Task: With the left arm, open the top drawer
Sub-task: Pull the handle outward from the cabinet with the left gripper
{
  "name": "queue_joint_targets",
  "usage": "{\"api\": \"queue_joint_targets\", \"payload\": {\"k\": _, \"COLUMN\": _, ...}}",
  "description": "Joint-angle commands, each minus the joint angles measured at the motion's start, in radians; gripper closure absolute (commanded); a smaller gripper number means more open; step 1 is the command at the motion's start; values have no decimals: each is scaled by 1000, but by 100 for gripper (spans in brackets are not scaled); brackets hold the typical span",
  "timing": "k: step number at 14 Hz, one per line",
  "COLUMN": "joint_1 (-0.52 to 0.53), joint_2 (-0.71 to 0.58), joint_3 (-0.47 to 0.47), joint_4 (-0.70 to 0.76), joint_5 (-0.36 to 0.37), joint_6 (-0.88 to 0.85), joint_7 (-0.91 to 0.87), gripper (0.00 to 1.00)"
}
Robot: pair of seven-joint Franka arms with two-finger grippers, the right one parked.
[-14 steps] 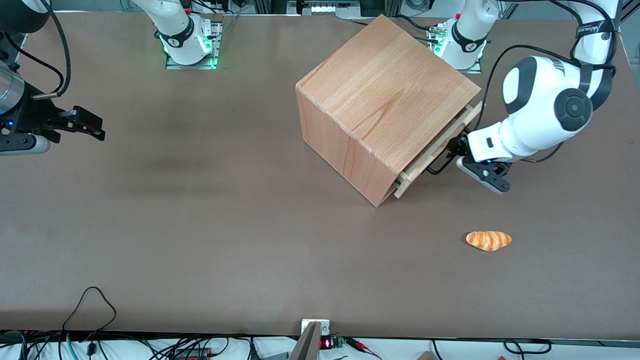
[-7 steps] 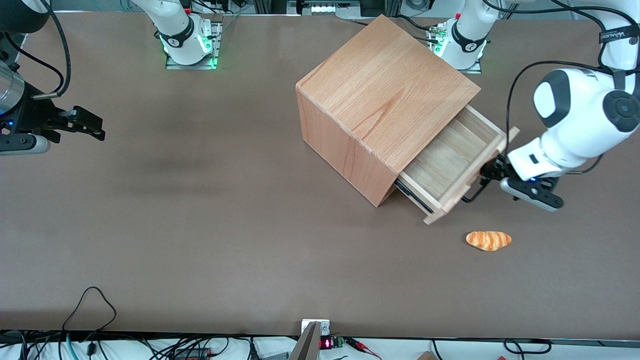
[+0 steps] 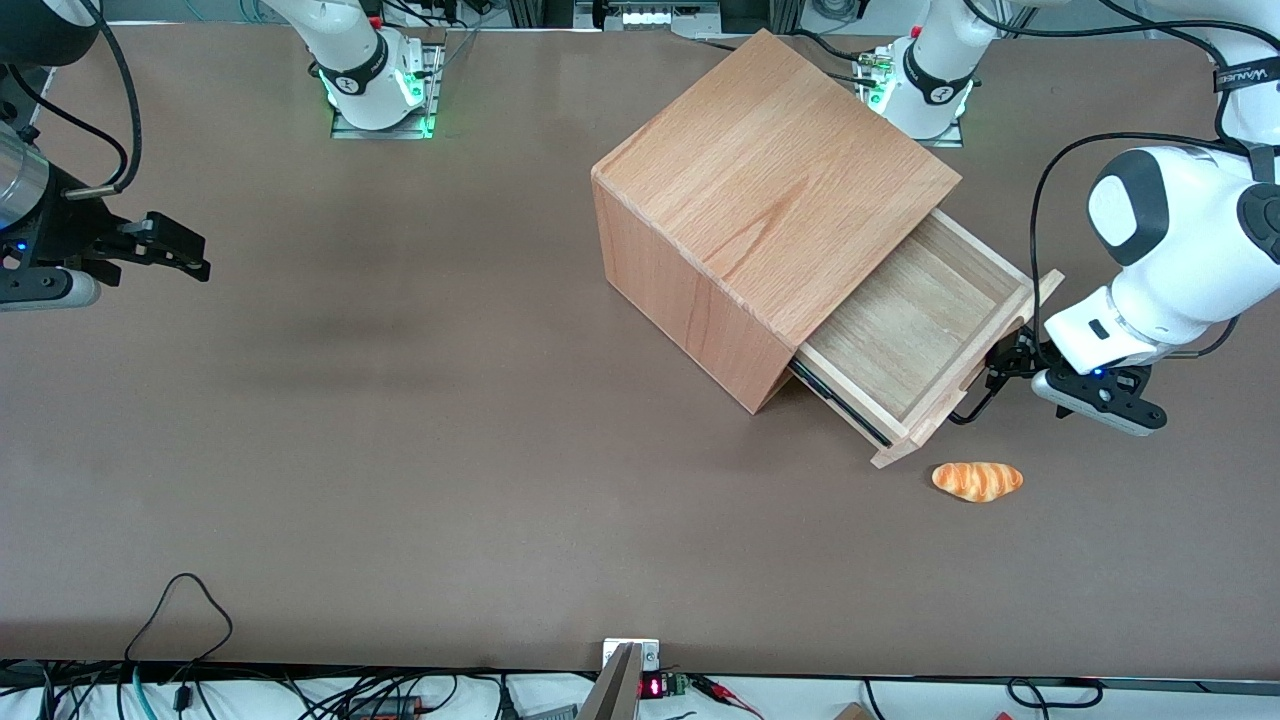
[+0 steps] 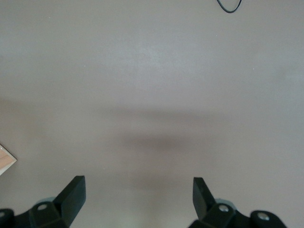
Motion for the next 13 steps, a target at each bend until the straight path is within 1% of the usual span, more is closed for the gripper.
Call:
{"api": "queue_joint_targets", "payload": {"k": 1, "joint_1": -1, "joint_2": 26, "joint_3": 15, "joint_4": 104, "joint_5": -1, "joint_6": -59, "joint_7": 12, "gripper": 0}}
{"api": "queue_joint_targets", "payload": {"k": 3, "joint_1": -1, "joint_2": 8, "joint_3": 16, "joint_4": 127, "joint_5": 3, "joint_6": -126, "joint_7": 12, "gripper": 0}}
{"api": "queue_joint_targets", "payload": {"k": 6, "joint_1": 1, "joint_2": 3, "joint_3": 18, "joint_4": 153, "joint_5": 14, "joint_6": -178, "joint_7": 15, "gripper": 0}}
{"api": "queue_joint_targets", "payload": {"k": 8, "joint_1": 1, "joint_2": 0, "joint_3": 16, "joint_4": 156, "joint_5": 61, "joint_6": -192, "joint_7": 20, "gripper": 0}}
{"api": "queue_joint_targets", "payload": {"k": 12, "joint_1": 1, "joint_2": -63, "joint_3": 16, "joint_4": 164, "joint_5": 68, "joint_6": -313, "joint_7": 4, "gripper": 0}}
{"api": "queue_joint_targets", "payload": {"k": 13, "joint_1": 1, "joint_2": -90, "joint_3": 20, "joint_4": 164, "joint_5": 69, "joint_6": -359, "joint_7": -28, "gripper": 0}}
